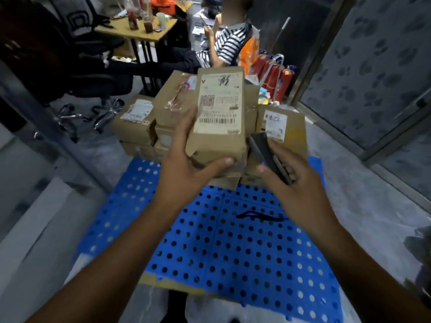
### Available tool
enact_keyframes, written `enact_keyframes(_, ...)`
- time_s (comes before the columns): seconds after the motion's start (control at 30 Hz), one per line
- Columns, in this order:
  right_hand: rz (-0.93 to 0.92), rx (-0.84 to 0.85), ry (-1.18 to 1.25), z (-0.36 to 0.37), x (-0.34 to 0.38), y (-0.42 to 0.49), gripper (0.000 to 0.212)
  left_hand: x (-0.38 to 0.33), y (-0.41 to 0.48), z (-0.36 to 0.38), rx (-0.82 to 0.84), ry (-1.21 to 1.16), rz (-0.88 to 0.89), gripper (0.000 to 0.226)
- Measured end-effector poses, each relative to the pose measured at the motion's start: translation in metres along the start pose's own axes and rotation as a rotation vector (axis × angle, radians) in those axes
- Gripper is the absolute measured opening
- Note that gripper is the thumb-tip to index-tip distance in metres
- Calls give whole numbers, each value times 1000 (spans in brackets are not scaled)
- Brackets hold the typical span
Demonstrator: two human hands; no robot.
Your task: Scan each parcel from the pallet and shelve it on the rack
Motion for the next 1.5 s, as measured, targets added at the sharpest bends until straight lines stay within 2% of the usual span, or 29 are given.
enact_keyframes(0.13,40,284,16,33,-51,-79,62,17,-136,-4,-115,102,-134,91)
enact_keyframes(0.23,139,447,-7,65,-98,-126,67,44,-218,0,-125,99,-315,91)
enact_keyframes(0.37,284,647,13,89,-124,-162,58,74,-279,-4,-86,213,-462,94)
enact_keyframes(0.47,213,734,-102,94,-113,-163,60,100,-303,-10,-114,204,-543,98)
enact_keyframes(0.63,81,867,-564,92,-72,-143,62,117,-310,-11,-160,162,-614,110)
enact_keyframes(0.7,58,898,-686,87,-55,-137,64,116,-307,-7,-184,129,-609,112)
enact_keyframes(0.8,2,914,-852,90,-37,-130,62,115,-308,-8,-201,78,-564,103)
enact_keyframes(0.93,67,967,-969,94,-27,-128,61,121,-312,-9,-188,20,-531,104)
enact_keyframes(1.0,81,969,-922,97,-28,-129,60,123,-310,-11,-170,-7,-545,106)
enact_keyframes(1.07,103,896,-819,101,-33,-130,60,122,-308,-14,-169,-7,-544,106)
enact_keyframes(1.17,156,767,-645,112,-49,-133,61,118,-312,-23,-215,-8,-557,108)
enact_keyframes(1.27,173,715,-445,137,-60,-135,54,110,-322,-39,-286,3,-587,111)
enact_keyframes(1.4,150,822,-271,194,-61,-142,56,89,-353,-76,-442,77,-656,105)
enact_keyframes(1.5,45,924,-189,247,-47,-154,61,69,-380,-116,-584,189,-699,104)
Point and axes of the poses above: each hand's wrist, its own y-axis towards the middle knuckle, its own z-axis out of the palm, x = y × z, the point moved 3 cm from there along y, towards the middle knuckle, and after that the axes turned 3 degrees about z, right-handed, at the moved point
